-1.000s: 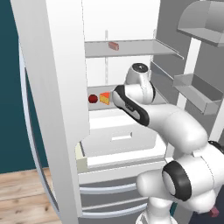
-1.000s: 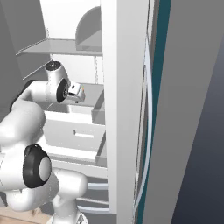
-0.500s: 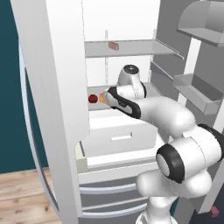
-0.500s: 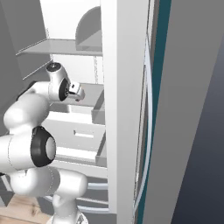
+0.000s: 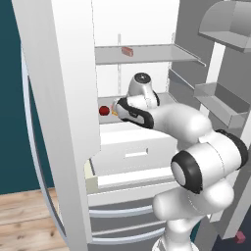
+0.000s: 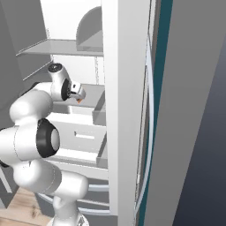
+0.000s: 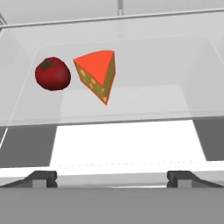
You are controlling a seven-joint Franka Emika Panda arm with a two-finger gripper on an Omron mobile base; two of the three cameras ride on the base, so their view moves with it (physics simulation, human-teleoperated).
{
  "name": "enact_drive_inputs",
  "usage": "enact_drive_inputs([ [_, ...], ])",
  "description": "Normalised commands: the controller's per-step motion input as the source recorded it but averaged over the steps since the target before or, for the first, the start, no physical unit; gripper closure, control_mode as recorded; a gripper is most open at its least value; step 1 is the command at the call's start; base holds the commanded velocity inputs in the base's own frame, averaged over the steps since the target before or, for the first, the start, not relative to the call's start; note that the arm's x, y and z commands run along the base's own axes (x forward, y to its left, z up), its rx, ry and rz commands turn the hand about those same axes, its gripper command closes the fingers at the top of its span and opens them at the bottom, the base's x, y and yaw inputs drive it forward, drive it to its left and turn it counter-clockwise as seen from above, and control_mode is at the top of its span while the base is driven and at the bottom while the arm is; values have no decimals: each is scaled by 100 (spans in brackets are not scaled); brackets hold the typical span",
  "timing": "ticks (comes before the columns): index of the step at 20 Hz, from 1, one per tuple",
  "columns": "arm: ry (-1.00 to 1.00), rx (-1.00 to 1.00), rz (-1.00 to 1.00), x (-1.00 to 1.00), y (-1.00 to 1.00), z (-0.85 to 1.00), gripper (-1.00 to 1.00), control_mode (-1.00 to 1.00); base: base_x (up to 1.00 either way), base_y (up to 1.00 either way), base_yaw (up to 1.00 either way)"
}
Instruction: Take the cheese, steak, and tomato from the fridge and place them on the plate on the dining counter to create an appetizer plate.
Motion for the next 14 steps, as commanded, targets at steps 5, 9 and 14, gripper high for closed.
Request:
enact_drive_inputs([
  [5,-8,0,-1,21,0,-1,-100,-100,0,0,0],
  [9,-11,0,0,29,0,-19,-100,-100,0,0,0],
  [14,-9,0,0,36,0,-15,-100,-100,0,0,0],
])
